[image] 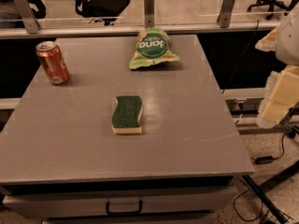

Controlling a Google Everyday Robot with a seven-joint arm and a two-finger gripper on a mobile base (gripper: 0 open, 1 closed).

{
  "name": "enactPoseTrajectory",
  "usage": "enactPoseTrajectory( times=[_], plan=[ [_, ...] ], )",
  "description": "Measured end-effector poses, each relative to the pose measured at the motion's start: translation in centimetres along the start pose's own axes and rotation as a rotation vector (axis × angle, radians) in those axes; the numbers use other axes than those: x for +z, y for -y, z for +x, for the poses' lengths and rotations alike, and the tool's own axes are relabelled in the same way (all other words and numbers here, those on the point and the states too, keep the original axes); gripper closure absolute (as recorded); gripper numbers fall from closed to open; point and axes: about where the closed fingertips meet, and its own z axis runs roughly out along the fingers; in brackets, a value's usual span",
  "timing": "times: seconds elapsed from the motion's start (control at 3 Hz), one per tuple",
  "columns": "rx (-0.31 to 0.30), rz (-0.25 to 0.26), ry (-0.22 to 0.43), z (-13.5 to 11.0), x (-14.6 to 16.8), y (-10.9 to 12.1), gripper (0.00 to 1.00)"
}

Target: Pick sponge

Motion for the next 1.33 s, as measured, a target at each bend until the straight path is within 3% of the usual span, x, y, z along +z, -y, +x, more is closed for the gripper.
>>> enactPoseTrajectory(
  times=[0.33, 0.67, 1.0, 1.33],
  plan=[
    [0.0, 0.0, 0.0, 0.0, 0.0, 0.0, 0.0],
    [-0.089, -0.028, 0.055, -5.3, 1.9, -0.5, 0.0],
    [-0.149, -0.061, 0.089, -8.9, 3.9, -1.0, 0.0],
    [-0.204, -0.128, 0.123, -12.9, 7.4, -1.7, 0.0]
  ],
)
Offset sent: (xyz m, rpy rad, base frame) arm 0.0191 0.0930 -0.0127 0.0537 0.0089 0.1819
